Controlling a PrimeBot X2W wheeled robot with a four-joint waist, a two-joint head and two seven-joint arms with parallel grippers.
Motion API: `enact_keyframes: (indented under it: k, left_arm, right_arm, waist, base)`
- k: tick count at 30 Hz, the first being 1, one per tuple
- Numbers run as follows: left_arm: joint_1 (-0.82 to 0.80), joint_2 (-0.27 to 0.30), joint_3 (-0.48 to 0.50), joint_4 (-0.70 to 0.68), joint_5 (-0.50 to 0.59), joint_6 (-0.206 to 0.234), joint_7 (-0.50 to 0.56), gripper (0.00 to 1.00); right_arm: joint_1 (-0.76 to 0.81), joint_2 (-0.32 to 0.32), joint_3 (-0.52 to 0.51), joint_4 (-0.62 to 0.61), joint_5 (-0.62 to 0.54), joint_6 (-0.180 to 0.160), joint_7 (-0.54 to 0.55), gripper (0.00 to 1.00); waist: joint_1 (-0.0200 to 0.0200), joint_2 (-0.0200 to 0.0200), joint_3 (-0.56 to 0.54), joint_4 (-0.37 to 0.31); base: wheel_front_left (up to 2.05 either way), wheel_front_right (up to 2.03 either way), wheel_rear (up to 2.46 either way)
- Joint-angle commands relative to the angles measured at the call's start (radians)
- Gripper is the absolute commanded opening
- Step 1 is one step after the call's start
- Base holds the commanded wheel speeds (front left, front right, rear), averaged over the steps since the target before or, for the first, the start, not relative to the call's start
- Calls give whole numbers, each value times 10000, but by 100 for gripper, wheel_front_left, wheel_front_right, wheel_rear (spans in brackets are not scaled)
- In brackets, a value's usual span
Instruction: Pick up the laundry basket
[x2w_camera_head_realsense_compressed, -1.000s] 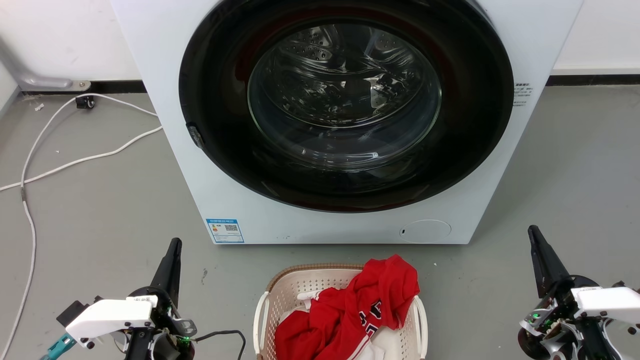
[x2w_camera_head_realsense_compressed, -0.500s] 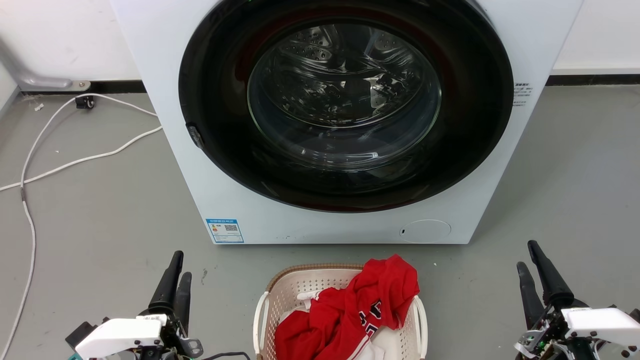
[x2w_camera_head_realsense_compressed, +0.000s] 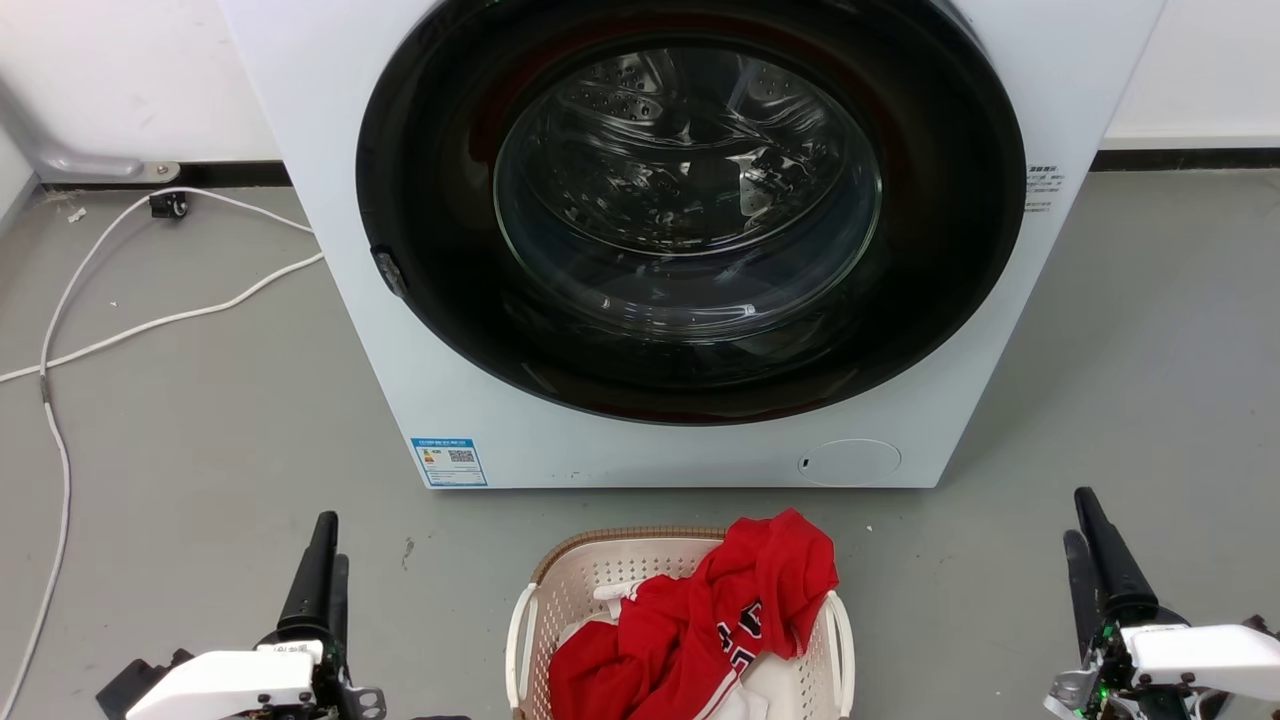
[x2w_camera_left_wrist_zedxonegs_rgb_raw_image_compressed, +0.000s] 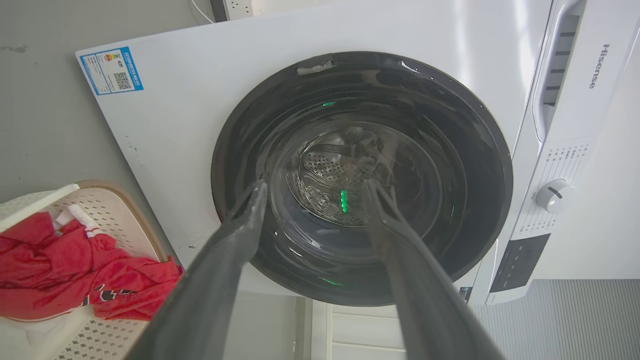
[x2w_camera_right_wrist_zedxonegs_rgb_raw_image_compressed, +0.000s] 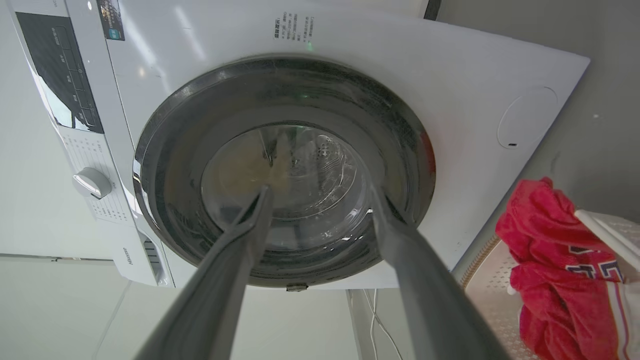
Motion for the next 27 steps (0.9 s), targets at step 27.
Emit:
enact_keyframes:
  k: [27]
  left_arm:
    - [425, 47, -326, -2628, 6159, 1121, -1059, 100]
  right_arm:
    - [188, -29, 290, -2574, -7787, 3, -1056, 100]
  waist:
    - [0, -1, 61, -10]
  base:
    - [0, 0, 0]
